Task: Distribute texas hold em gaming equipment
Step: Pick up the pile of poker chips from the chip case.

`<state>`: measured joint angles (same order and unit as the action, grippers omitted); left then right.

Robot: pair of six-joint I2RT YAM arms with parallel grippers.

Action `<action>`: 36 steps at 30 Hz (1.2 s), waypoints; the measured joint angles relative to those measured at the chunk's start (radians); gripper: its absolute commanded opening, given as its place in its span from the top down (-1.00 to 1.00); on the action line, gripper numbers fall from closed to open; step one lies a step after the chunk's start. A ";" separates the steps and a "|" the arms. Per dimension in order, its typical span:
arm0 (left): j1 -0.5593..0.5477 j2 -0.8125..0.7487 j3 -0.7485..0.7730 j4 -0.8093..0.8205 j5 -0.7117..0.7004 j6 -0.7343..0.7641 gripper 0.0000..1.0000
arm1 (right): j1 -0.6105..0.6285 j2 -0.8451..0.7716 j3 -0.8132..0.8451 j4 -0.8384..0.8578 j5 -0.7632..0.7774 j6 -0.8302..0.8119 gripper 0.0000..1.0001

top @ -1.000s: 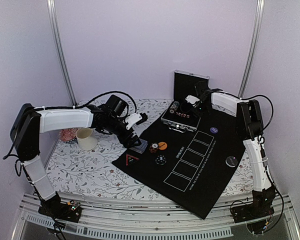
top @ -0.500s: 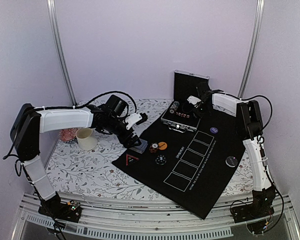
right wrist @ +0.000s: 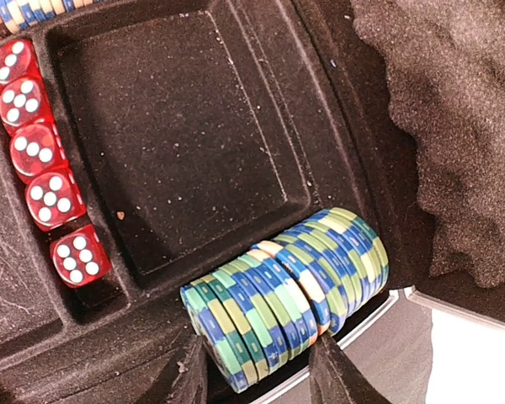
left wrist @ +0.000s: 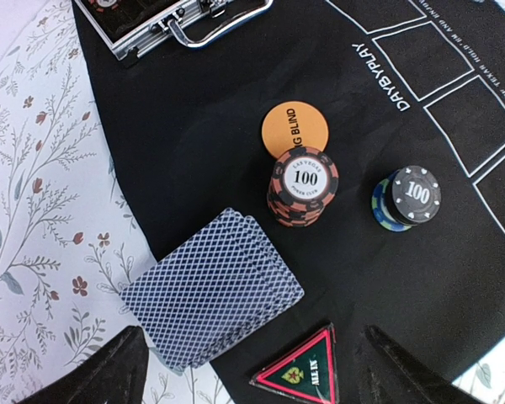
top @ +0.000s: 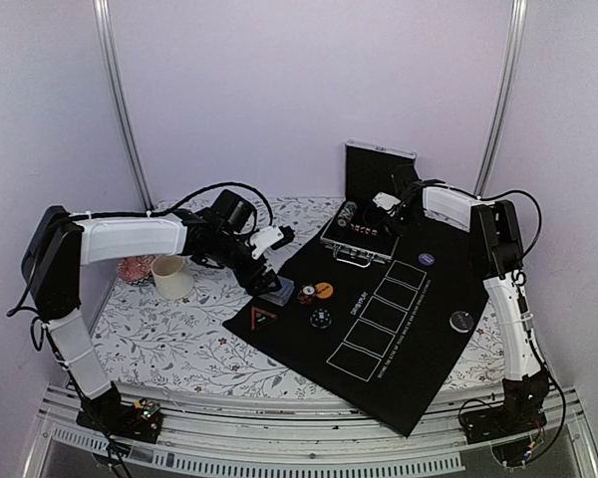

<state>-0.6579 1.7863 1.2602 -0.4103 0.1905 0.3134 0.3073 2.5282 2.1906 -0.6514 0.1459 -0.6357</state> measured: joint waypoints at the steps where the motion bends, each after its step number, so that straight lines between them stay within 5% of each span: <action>1: 0.000 0.000 0.000 0.000 0.000 0.000 -0.75 | 0.000 0.000 0.000 0.000 0.000 -0.002 0.17; 14: 0.000 0.001 0.000 0.000 0.003 0.000 -0.74 | 0.007 -0.038 -0.076 0.080 0.002 -0.061 0.16; 28: 0.000 0.009 0.000 0.000 0.008 0.001 -0.75 | 0.030 -0.038 -0.085 0.121 0.027 -0.095 -0.22; 36: 0.000 0.009 0.000 0.000 0.011 0.006 -0.74 | 0.045 -0.034 -0.068 0.125 0.028 -0.117 0.00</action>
<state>-0.6575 1.7954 1.2602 -0.4103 0.2020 0.3199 0.3527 2.4943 2.1223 -0.5262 0.1738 -0.7528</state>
